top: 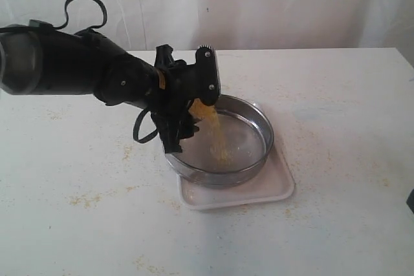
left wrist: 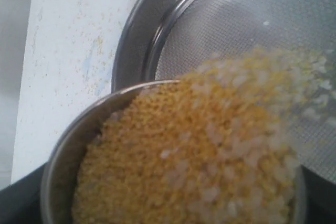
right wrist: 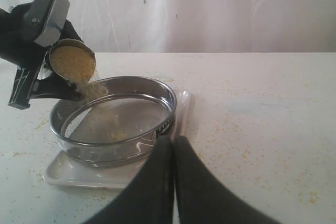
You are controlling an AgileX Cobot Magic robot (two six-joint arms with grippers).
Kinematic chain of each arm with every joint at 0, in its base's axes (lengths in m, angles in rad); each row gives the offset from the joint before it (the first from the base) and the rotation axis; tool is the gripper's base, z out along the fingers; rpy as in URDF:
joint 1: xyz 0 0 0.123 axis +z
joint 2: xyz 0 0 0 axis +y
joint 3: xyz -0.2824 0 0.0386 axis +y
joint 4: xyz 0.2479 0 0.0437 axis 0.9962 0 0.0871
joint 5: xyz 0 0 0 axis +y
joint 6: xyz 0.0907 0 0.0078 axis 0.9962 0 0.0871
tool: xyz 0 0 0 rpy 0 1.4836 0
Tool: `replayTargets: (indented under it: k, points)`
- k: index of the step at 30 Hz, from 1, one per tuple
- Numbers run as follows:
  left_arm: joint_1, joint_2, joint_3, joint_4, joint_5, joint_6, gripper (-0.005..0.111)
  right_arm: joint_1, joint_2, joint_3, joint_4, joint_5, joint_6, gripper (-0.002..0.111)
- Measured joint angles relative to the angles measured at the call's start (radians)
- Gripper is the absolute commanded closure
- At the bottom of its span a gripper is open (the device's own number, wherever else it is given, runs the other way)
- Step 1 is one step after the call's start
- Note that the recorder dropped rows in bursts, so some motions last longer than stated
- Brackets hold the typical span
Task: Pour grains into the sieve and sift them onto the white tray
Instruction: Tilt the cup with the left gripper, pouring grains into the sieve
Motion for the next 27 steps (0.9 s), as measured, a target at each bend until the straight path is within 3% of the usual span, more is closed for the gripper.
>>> replayTargets:
  k: [8, 17, 22, 27]
  points:
    - [-0.025, 0.018, -0.057, 0.043, 0.071, 0.181, 0.107, 0.0, 0.0, 0.0, 0.0, 0.0, 0.0, 0.108]
    - [-0.027, 0.072, -0.149, 0.151, 0.163, 0.225, 0.107, 0.0, 0.0, 0.0, 0.0, 0.0, 0.0, 0.108]
    - [-0.027, 0.11, -0.192, 0.284, 0.215, 0.227, 0.107, 0.0, 0.0, 0.0, 0.0, 0.0, 0.0, 0.108]
    - [-0.027, 0.136, -0.208, 0.527, 0.254, 0.22, 0.107, 0.0, 0.0, 0.0, 0.0, 0.0, 0.0, 0.108]
